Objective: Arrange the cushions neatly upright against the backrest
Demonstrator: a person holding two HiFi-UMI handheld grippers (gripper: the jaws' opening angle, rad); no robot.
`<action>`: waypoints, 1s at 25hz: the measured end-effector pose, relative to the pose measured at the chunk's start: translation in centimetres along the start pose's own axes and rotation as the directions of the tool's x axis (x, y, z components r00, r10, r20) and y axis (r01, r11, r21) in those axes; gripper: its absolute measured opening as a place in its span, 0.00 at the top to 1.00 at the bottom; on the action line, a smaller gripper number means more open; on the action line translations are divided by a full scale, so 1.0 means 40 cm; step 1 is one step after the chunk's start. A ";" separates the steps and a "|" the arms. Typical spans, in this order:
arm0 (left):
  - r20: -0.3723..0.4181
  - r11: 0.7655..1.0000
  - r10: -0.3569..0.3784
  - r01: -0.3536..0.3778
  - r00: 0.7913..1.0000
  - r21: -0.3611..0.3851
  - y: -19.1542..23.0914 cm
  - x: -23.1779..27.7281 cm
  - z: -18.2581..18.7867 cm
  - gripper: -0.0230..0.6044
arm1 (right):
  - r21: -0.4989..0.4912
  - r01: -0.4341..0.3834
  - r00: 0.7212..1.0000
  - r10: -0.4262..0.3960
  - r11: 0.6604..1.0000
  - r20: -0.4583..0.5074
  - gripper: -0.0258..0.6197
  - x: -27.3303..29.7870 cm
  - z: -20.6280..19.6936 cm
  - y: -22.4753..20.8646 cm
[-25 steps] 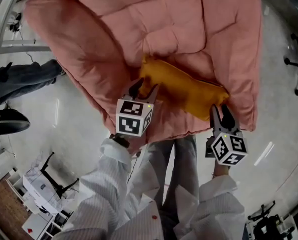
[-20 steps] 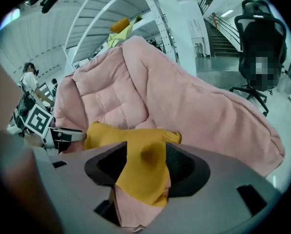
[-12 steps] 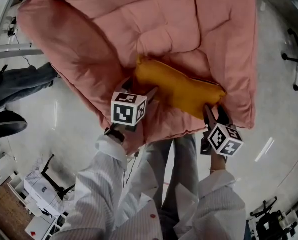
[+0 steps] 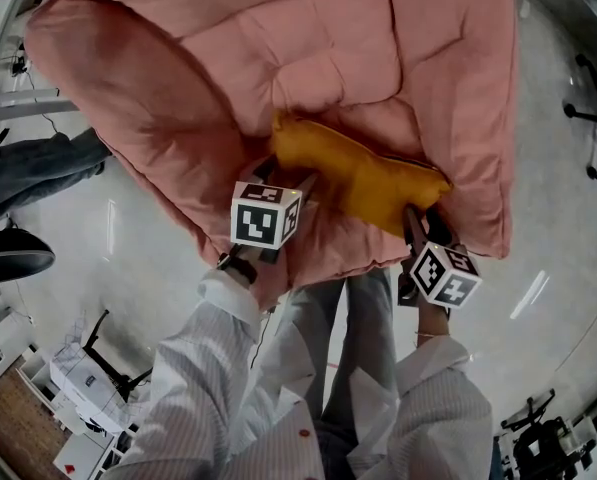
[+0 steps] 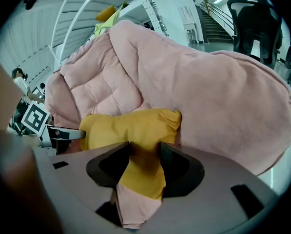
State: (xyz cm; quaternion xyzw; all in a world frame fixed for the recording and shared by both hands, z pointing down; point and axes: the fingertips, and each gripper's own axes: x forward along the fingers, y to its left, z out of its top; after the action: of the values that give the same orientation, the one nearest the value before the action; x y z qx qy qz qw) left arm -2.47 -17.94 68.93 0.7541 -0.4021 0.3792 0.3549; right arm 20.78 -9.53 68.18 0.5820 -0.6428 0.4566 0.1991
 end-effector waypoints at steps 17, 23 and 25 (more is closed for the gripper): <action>0.043 0.998 0.039 -0.037 0.998 -0.053 -0.017 -0.018 0.018 0.64 | -0.082 0.023 1.000 -0.023 0.996 0.010 0.86 -0.010 0.038 0.011; 0.077 0.991 0.078 -0.069 0.994 -0.113 -0.010 -0.050 0.035 0.64 | -0.143 0.011 0.999 -0.006 0.990 0.036 0.86 -0.017 0.094 0.027; 0.095 0.986 0.098 -0.084 0.991 -0.143 -0.006 -0.075 0.037 0.65 | -0.176 0.000 0.999 0.007 0.984 0.041 0.86 -0.021 0.118 0.041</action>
State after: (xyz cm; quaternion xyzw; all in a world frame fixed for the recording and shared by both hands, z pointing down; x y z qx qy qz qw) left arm -3.03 -18.07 65.63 0.7268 -0.4792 0.3271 0.3676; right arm 20.77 -13.08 64.54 0.5705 -0.6856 0.3862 0.2353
